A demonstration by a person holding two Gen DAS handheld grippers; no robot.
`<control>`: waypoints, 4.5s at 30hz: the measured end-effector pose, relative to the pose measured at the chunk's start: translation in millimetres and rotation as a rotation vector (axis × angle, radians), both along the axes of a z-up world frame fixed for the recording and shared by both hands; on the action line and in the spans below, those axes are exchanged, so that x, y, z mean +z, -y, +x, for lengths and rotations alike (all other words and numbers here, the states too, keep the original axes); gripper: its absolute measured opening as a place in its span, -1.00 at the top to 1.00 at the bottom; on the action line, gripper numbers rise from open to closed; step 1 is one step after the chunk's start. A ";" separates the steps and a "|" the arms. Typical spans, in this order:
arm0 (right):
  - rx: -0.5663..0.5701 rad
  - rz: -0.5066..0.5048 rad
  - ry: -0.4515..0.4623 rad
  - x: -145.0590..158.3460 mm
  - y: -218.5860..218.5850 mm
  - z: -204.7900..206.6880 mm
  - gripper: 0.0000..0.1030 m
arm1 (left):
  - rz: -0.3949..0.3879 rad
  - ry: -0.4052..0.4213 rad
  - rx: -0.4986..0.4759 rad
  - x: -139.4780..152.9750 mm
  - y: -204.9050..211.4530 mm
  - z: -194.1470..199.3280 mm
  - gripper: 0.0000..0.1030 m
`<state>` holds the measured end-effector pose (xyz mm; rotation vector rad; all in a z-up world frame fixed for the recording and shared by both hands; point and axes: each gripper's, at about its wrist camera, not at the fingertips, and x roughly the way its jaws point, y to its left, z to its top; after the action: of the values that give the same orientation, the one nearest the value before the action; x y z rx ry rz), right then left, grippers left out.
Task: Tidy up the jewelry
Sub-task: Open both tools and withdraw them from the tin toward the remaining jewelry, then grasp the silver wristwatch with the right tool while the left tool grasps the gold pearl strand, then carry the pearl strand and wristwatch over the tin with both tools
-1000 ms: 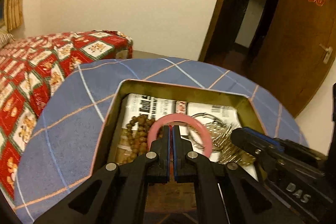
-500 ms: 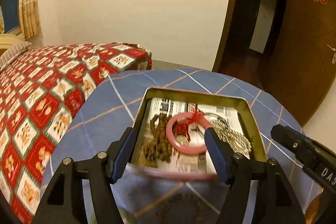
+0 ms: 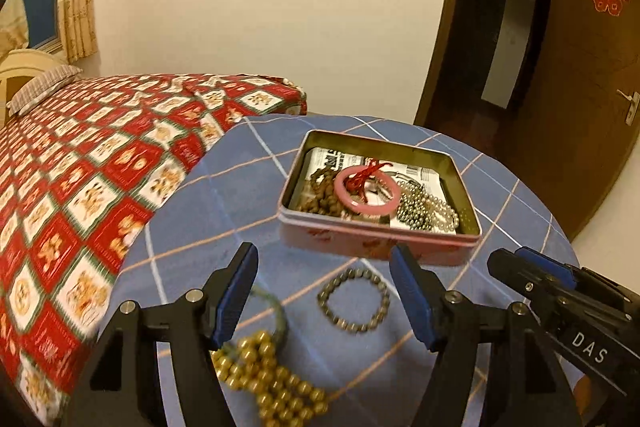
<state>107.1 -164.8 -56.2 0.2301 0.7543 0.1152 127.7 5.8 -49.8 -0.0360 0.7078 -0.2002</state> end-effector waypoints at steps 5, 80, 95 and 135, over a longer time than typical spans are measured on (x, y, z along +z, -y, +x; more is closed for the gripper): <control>0.024 -0.031 0.009 1.7 -13.2 -14.3 0.20 | 0.003 0.006 0.018 0.4 -13.4 -18.5 -0.33; 0.138 -0.013 -0.057 -35.1 -31.8 -47.4 0.63 | -0.158 -0.255 0.056 -77.6 -41.7 -17.7 0.52; 0.096 0.037 -0.016 -20.5 -18.8 -54.0 0.63 | -0.152 -0.104 -0.042 -43.2 -45.5 -46.7 0.80; 0.061 0.052 0.219 60.3 -5.0 -36.5 0.63 | -0.198 0.161 -0.182 57.5 -10.2 -29.4 0.80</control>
<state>70.6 -159.8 4.1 0.2391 0.5408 0.2147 98.3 16.0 7.6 -0.1438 0.5287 -0.4422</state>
